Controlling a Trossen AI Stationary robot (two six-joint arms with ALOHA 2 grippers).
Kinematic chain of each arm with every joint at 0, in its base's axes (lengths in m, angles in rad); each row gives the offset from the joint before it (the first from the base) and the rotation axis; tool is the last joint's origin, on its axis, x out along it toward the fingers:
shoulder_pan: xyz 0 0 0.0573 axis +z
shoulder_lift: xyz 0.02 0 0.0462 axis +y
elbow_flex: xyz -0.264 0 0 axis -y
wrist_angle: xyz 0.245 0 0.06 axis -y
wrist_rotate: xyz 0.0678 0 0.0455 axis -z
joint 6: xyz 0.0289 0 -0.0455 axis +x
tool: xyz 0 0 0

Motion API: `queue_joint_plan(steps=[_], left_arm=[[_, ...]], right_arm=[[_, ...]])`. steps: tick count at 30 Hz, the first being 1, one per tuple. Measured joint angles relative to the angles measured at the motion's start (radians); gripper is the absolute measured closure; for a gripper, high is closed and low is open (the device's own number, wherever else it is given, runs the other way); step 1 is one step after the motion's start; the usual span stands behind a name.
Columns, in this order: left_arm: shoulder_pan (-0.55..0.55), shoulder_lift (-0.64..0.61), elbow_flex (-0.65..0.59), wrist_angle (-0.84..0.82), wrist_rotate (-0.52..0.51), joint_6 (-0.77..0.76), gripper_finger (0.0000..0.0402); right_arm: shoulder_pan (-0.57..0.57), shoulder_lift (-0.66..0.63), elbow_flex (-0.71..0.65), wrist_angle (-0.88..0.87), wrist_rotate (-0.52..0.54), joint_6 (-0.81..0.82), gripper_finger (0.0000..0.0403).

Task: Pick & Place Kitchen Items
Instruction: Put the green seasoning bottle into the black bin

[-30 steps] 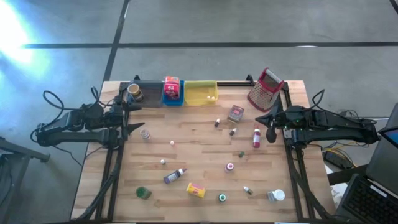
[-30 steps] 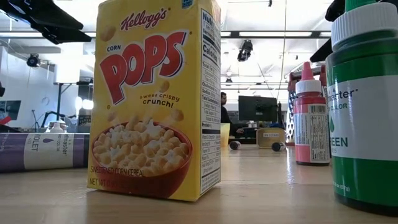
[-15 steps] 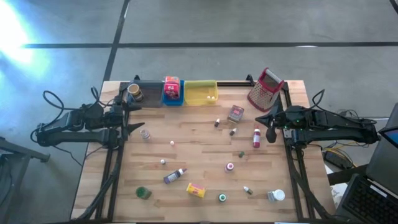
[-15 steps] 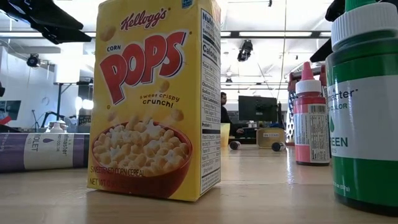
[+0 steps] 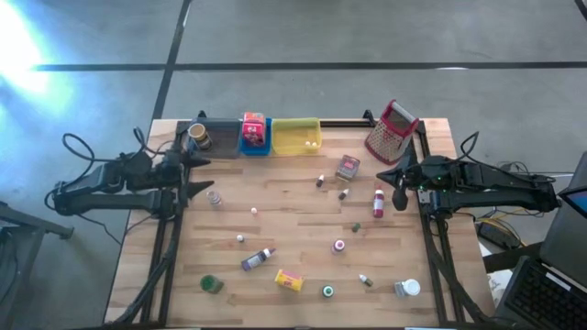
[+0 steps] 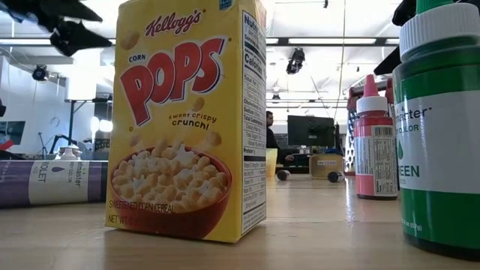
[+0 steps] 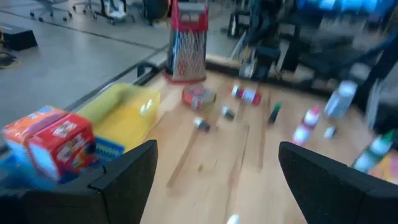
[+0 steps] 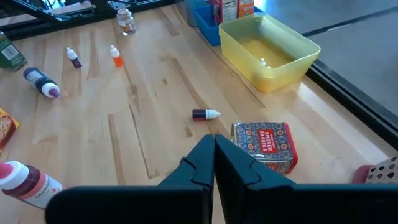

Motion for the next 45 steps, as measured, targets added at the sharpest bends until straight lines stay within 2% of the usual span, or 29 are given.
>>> queue_joint_plan(steps=[5, 16, 24, 31, 45], left_arm=[[0.0, 0.021, 0.0, 0.066, 0.01, -0.025, 0.0062], [0.0, 0.15, 0.001, 0.028, 0.018, -0.057, 0.0062], [0.002, 0.303, 0.096, -0.215, -0.018, -0.254, 0.0062], [0.003, 0.466, 0.212, -0.467, -0.136, -0.331, 0.0062], [0.01, 0.719, 0.228, -0.613, -0.082, -0.386, 0.0062]], right_arm=[[0.0, 0.0, 0.0, 0.0, 0.0, 0.0, 0.0394], [0.0, 0.0, 0.0, 0.0, 0.0, 0.0, 0.0394], [0.0, 0.0, 0.0, 0.0, 0.0, 0.0, 0.0394], [0.0, 0.0, 0.0, 0.0, 0.0, 0.0, 0.0394], [0.0, -0.001, 0.0, 0.0, 0.0, 0.0, 0.0394]])
